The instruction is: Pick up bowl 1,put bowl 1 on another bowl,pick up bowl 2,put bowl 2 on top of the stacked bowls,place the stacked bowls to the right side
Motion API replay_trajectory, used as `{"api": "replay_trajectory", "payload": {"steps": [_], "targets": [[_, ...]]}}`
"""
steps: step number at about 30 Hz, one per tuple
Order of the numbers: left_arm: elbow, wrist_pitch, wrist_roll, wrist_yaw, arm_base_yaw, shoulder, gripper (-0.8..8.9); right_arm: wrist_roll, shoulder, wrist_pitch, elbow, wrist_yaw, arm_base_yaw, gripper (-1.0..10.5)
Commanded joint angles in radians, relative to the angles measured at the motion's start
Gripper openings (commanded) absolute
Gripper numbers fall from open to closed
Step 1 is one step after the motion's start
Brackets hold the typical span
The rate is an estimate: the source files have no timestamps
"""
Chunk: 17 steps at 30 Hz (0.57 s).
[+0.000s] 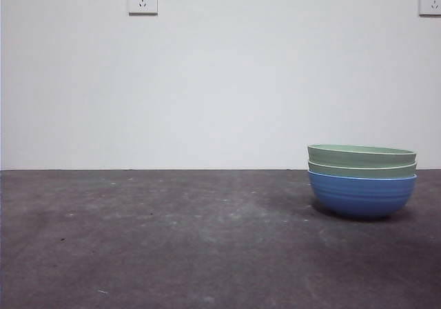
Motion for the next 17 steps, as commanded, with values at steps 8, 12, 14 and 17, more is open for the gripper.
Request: {"api": "replay_trajectory", "payload": {"steps": [8,12,14,17], "targets": [[-0.014,0.002,-0.008,0.0,0.003,-0.003,-0.04,0.015,-0.015,0.004,-0.014,0.005,0.0,0.0],[-0.014,0.002,-0.008,0.0,0.003,-0.003,-0.04,0.012,-0.015,0.004,-0.014,0.006,0.0,0.0],[-0.014,0.002,-0.008,-0.001,0.003,-0.003,-0.03,0.012,-0.015,0.004,-0.014,0.006,0.0,0.0],[-0.014,0.002,-0.008,-0.001,0.003,-0.003,-0.04,0.013,-0.015,0.004,-0.014,0.006,0.0,0.0]]}}
